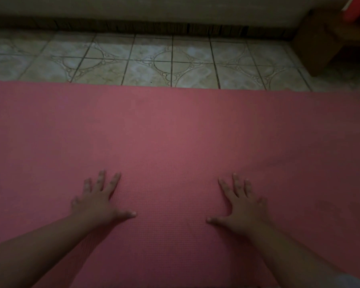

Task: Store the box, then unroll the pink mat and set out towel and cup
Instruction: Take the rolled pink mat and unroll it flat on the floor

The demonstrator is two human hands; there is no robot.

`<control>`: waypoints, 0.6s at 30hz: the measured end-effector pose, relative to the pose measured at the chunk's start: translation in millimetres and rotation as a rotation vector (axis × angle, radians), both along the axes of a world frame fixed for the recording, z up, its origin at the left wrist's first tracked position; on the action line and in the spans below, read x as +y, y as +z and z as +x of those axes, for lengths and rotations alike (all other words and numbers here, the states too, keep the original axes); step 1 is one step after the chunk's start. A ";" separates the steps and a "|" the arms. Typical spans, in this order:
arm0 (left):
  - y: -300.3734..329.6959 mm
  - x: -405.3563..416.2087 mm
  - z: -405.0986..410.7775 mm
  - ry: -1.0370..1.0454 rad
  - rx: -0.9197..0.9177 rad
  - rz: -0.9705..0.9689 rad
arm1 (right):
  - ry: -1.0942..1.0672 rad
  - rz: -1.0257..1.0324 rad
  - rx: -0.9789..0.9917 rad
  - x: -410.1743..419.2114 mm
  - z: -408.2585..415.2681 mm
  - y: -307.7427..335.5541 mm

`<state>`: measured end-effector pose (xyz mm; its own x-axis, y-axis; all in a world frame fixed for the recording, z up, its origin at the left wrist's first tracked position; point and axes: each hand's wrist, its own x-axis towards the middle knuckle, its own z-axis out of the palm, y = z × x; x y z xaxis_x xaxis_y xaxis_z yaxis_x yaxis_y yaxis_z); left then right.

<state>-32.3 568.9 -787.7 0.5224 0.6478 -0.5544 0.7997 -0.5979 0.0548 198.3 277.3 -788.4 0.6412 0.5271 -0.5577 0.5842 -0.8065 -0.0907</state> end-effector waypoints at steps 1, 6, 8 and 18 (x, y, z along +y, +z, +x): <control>-0.6 -0.5 -0.6 -0.002 -0.008 0.008 | -0.003 0.002 0.002 0.1 -0.4 -0.1; -0.1 -0.3 0.1 -0.015 0.013 0.009 | -0.006 -0.007 0.007 1.3 0.5 -1.9; -0.3 0.1 1.5 -0.022 0.023 0.011 | -0.013 0.001 0.013 1.7 2.5 -4.0; -4.6 1.4 5.7 -0.028 0.026 0.004 | -0.011 0.026 0.006 0.5 14.0 -5.1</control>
